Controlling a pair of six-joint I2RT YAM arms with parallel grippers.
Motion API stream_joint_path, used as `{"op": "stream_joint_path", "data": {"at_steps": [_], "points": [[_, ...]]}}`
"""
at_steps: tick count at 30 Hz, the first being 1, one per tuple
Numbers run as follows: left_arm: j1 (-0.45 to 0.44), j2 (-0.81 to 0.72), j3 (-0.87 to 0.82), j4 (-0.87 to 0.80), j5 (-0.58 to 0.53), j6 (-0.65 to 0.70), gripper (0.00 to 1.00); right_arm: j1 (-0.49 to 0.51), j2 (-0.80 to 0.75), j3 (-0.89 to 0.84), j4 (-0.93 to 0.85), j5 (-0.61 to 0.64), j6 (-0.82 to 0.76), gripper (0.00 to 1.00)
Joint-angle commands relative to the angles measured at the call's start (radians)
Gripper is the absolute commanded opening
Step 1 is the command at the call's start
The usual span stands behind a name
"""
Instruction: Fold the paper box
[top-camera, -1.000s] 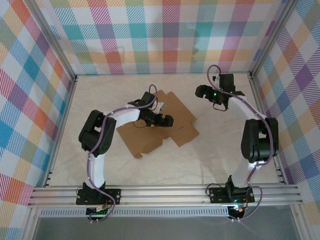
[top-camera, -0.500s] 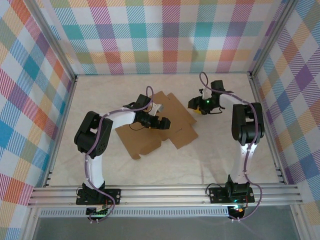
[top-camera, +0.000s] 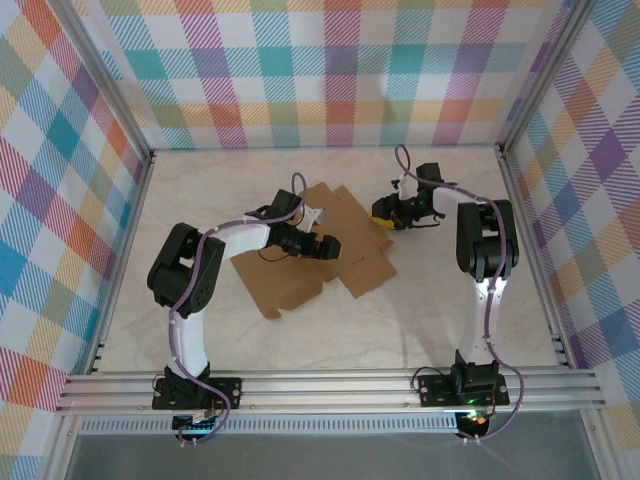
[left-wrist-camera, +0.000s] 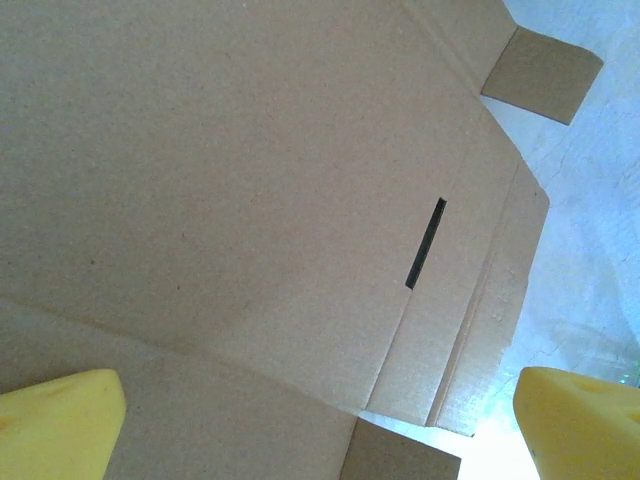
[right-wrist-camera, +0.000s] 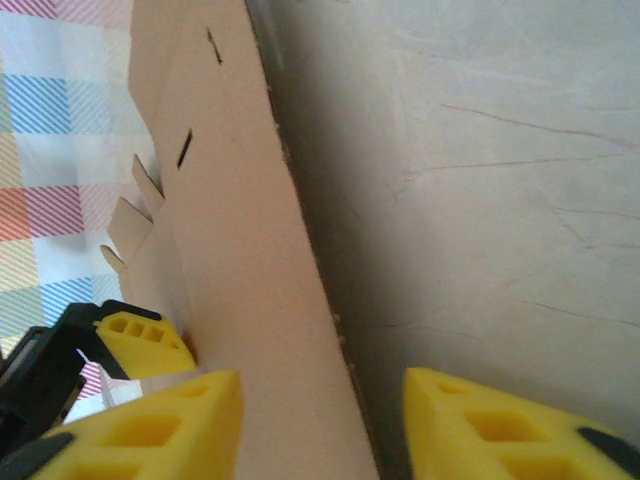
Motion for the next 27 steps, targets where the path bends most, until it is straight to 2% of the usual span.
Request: {"op": "stream_joint_path", "data": {"at_steps": [1,5,7,10,17,21,27], "points": [[0.006,-0.012,-0.038,-0.010,0.011,-0.030,1.00,0.007,-0.012,0.000,0.026,-0.056,-0.031,0.35],[0.006,-0.015,-0.040,0.016,0.024,-0.054,1.00,0.008,-0.040,-0.021,0.045,-0.086,-0.048,0.18],[0.006,-0.016,-0.040,0.034,0.034,-0.064,1.00,0.009,-0.053,-0.039,0.064,-0.073,-0.051,0.09],[0.006,-0.020,-0.040,0.059,0.048,-0.081,1.00,0.011,-0.073,-0.059,0.081,-0.043,-0.053,0.00],[0.005,-0.096,-0.084,0.184,0.056,-0.115,1.00,0.017,-0.131,-0.100,0.093,0.041,-0.106,0.00],[0.007,-0.141,-0.093,0.199,-0.013,-0.123,1.00,0.030,-0.151,-0.099,0.068,0.093,-0.160,0.00],[0.013,-0.086,-0.073,0.207,-0.080,-0.174,1.00,0.060,-0.160,-0.125,0.098,0.125,-0.157,0.00]]}}
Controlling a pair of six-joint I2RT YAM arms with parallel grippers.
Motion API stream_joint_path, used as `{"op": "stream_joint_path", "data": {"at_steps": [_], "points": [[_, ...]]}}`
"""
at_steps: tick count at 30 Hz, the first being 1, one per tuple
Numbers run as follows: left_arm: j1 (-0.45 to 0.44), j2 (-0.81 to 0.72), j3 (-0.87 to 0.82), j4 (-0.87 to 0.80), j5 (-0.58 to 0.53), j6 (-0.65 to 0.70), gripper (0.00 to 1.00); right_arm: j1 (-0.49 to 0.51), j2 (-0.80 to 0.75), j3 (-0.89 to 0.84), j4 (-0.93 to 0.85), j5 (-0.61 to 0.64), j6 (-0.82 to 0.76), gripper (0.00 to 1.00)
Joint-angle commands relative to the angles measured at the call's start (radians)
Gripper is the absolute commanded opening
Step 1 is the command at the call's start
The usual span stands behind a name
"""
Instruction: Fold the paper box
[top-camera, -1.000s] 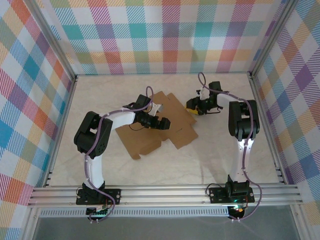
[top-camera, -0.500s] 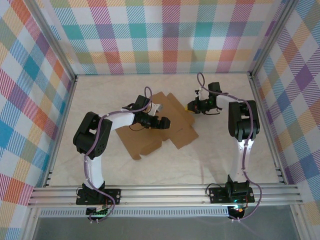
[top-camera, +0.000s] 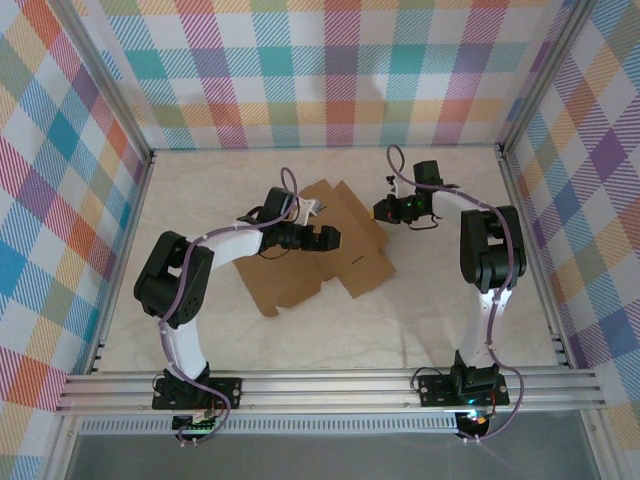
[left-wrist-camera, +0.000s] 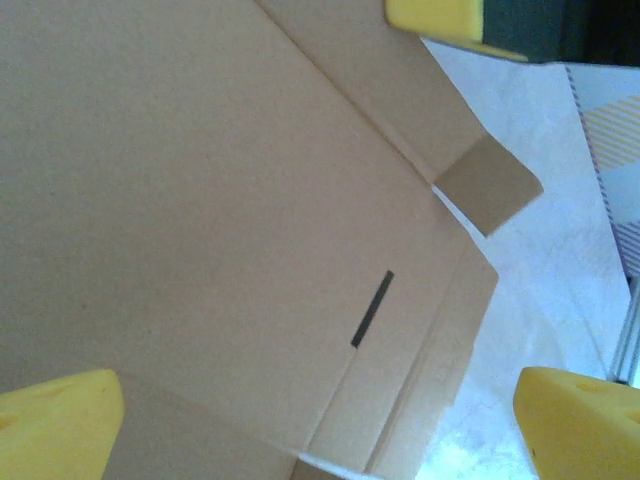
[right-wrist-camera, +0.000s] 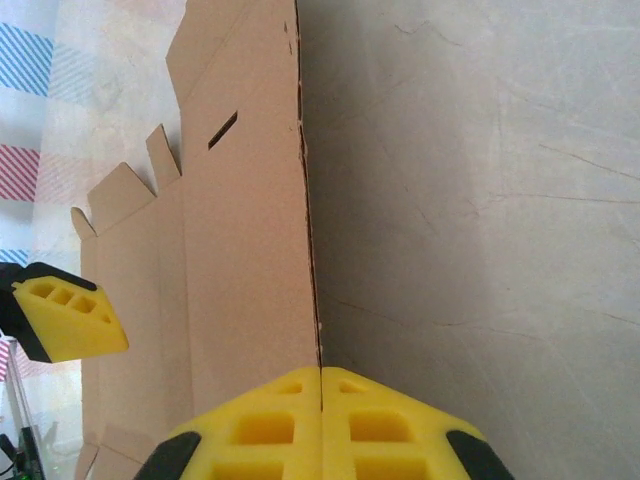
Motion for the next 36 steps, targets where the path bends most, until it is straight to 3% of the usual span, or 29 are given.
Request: {"op": "stream_joint_path", "data": {"at_steps": [1,5,7,14,20,22,29,33,36], "points": [[0.009,0.027,0.011,0.025,-0.068,-0.044,1.00,0.020,-0.031,-0.030,0.014,0.023,-0.032,0.00],[0.012,0.066,0.006,0.037,-0.087,-0.072,1.00,0.024,-0.049,-0.086,0.078,0.015,-0.013,0.03],[0.013,0.085,0.002,0.045,-0.082,-0.079,1.00,0.023,-0.045,-0.086,0.088,-0.001,-0.004,0.13],[0.016,0.138,-0.018,0.079,-0.080,-0.096,1.00,0.024,0.002,-0.041,0.096,-0.041,0.007,0.30],[0.020,0.139,-0.022,0.079,-0.078,-0.093,1.00,0.027,0.030,-0.007,0.085,-0.036,0.000,0.33],[0.020,0.138,-0.021,0.079,-0.072,-0.093,1.00,0.025,0.046,0.003,0.088,-0.037,-0.003,0.39],[0.020,0.133,-0.027,0.078,-0.064,-0.091,1.00,0.026,0.075,0.023,0.083,-0.022,-0.003,0.40],[0.020,0.126,-0.028,0.071,-0.059,-0.079,1.00,0.023,0.070,0.016,0.086,0.008,-0.007,0.49],[0.020,0.122,-0.030,0.071,-0.058,-0.078,1.00,0.023,0.074,0.015,0.086,-0.022,-0.002,0.43]]}}
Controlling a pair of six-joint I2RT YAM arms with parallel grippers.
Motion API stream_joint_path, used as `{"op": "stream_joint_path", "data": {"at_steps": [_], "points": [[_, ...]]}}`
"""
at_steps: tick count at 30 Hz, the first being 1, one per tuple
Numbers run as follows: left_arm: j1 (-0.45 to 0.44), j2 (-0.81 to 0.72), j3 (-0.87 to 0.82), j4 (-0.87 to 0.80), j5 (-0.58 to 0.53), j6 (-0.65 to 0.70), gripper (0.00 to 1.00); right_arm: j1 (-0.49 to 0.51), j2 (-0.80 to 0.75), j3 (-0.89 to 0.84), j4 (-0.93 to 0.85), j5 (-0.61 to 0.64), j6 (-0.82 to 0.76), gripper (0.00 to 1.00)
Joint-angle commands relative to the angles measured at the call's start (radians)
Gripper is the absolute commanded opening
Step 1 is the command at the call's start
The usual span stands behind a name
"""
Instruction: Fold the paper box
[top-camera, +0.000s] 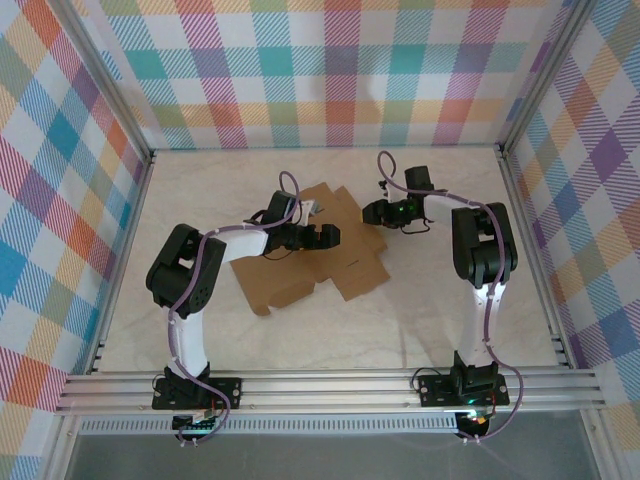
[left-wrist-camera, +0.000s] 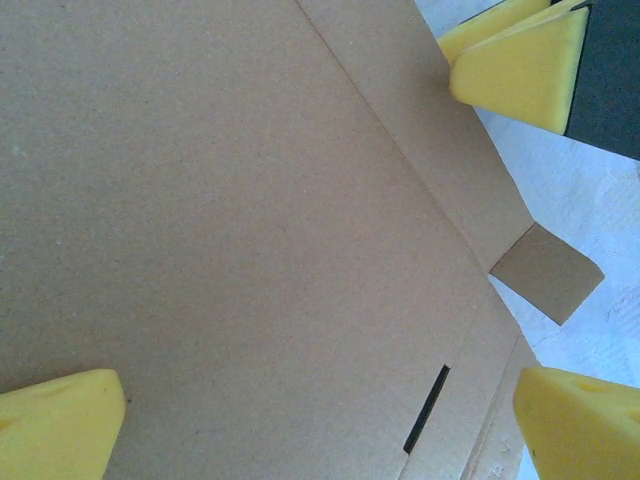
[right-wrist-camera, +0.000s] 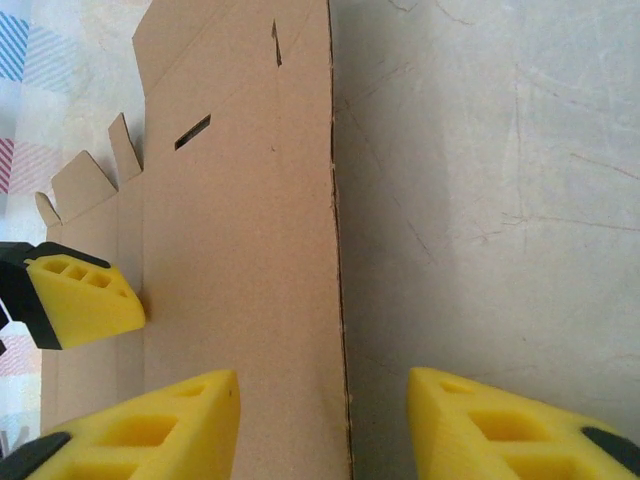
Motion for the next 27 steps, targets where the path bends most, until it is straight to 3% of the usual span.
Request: {"op": "stream_joint_path", "data": {"at_steps": [1,5,13,19,24,27], "points": [[0.014,0.023,-0.033,-0.039,0.010,0.003,1.00,0.002,0.008,0.016,0.003,-0.032,-0.009,0.40],[0.014,0.018,-0.037,-0.034,0.014,0.002,1.00,0.001,0.010,0.005,0.003,-0.037,-0.019,0.28],[0.014,0.013,-0.045,-0.026,0.017,-0.002,1.00,0.001,0.023,0.009,-0.012,-0.058,-0.029,0.30],[0.014,0.003,-0.054,-0.022,0.015,-0.001,1.00,0.001,0.028,0.012,-0.015,-0.060,-0.032,0.22],[0.014,0.001,-0.056,-0.022,0.013,0.001,1.00,0.001,0.018,0.007,-0.019,-0.053,-0.034,0.02],[0.014,-0.008,-0.062,-0.017,0.012,-0.001,1.00,0.001,-0.003,-0.007,-0.012,-0.032,-0.037,0.00]]}}
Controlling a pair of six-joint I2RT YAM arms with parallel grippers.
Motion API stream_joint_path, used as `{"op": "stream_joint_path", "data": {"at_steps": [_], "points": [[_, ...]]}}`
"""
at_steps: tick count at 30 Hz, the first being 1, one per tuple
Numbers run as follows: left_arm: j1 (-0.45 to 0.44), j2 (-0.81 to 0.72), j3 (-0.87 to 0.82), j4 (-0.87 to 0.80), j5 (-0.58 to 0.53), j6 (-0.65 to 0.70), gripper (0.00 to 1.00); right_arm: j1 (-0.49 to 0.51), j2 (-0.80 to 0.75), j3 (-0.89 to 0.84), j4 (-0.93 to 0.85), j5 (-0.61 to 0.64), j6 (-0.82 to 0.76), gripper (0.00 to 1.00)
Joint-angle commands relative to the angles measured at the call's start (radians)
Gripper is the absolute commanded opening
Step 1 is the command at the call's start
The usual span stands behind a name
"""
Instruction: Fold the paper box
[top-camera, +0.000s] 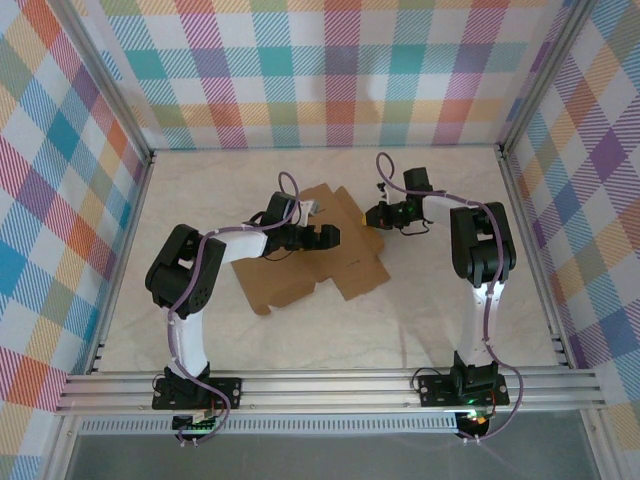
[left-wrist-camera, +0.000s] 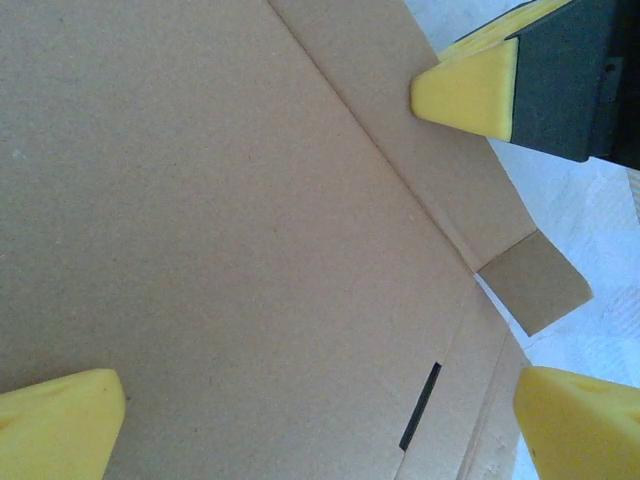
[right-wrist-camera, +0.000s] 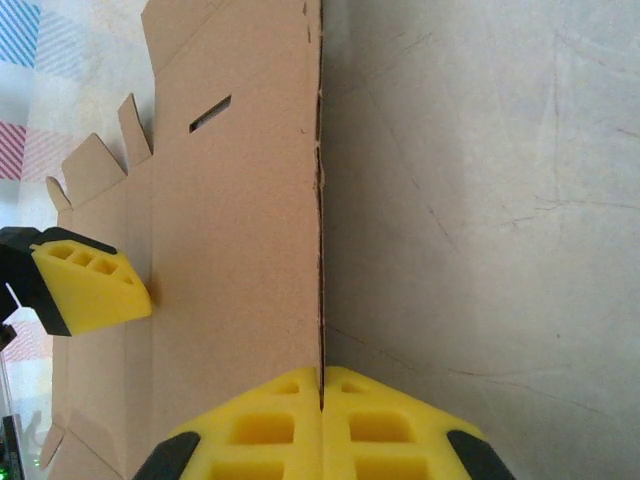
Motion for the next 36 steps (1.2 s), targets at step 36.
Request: {"op": "stream_joint_path", "data": {"at_steps": [36], "points": [[0.214,-0.325,-0.130,-0.113,-0.368,-0.201,1.00,0.413,-0.064,-0.018,0.182,1.510,-0.573,0.00]]}}
